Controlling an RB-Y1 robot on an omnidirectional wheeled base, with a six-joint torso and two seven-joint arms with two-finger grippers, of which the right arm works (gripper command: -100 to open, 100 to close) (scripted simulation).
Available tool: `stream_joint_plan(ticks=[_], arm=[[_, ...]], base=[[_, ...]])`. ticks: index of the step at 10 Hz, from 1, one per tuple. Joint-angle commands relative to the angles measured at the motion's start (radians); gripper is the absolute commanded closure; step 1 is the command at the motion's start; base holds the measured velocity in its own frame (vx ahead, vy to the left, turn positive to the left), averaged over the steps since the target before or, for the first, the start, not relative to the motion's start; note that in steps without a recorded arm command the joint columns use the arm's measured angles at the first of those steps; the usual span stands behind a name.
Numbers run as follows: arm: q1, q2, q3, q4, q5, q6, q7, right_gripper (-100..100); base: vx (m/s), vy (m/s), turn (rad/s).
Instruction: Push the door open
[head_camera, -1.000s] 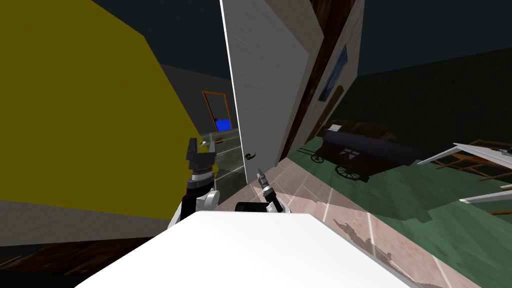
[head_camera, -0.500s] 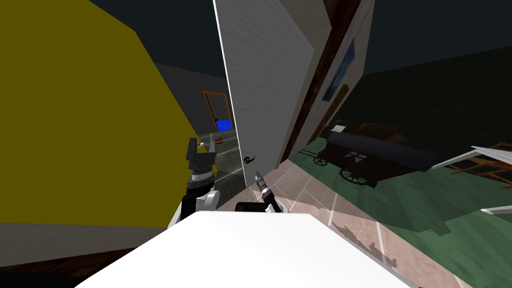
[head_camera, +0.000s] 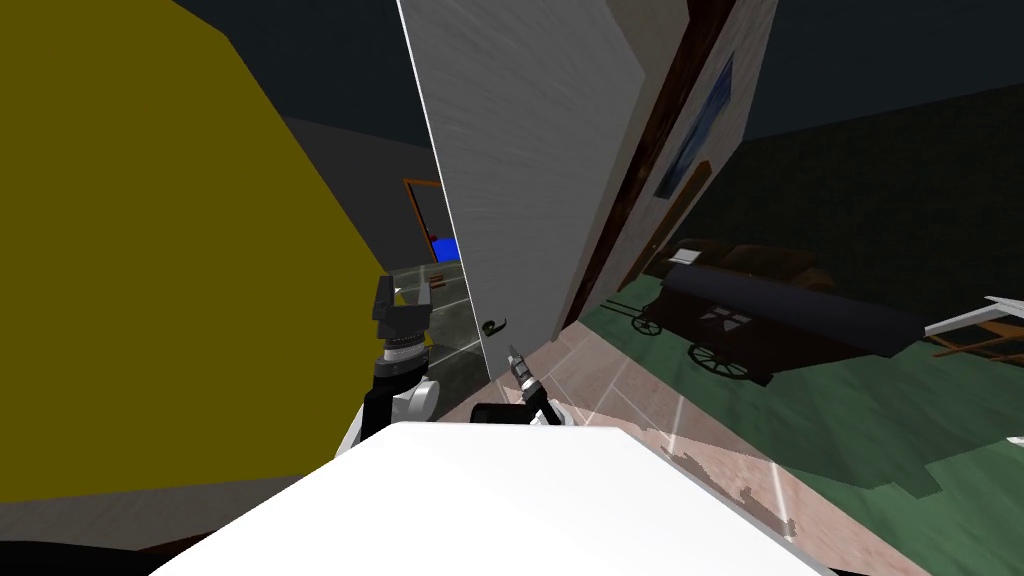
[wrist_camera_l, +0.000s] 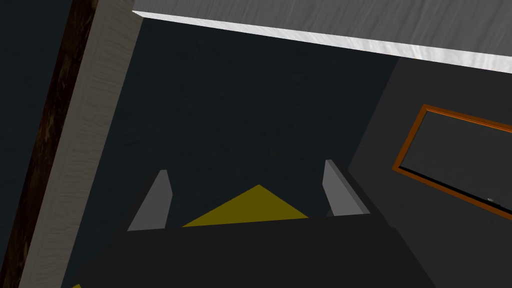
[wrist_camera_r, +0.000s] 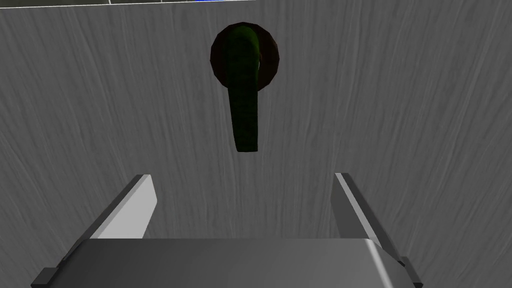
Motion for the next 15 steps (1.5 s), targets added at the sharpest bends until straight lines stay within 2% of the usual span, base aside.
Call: stream_joint_plan(ticks=[1, 5, 10, 11, 12, 15], arm=[[-0.001, -0.002, -0.004, 0.006, -0.001, -0.003, 0.001, -100], [-0.005, 0.000, -0.012, 0.021, -0.003, -0.009, 0.003, -100], [-0.010, 0.016, -0.025, 0.042, -0.006, -0.019, 0.006, -100], [-0.009, 0.013, -0.023, 0.040, -0.005, -0.018, 0.005, -100], [-0.009, 0.013, -0.023, 0.040, -0.005, -0.018, 0.005, 100], [-0.009, 0.013, -0.023, 0.040, -0.005, -0.018, 0.005, 100]], base=[[0.094, 0.027, 0.029], [0.145, 0.092, 0.025], [0.169, 0.093, 0.027], [0.070, 0.025, 0.004], [-0.008, 0.000, -0.005], [-0.010, -0.007, 0.007]])
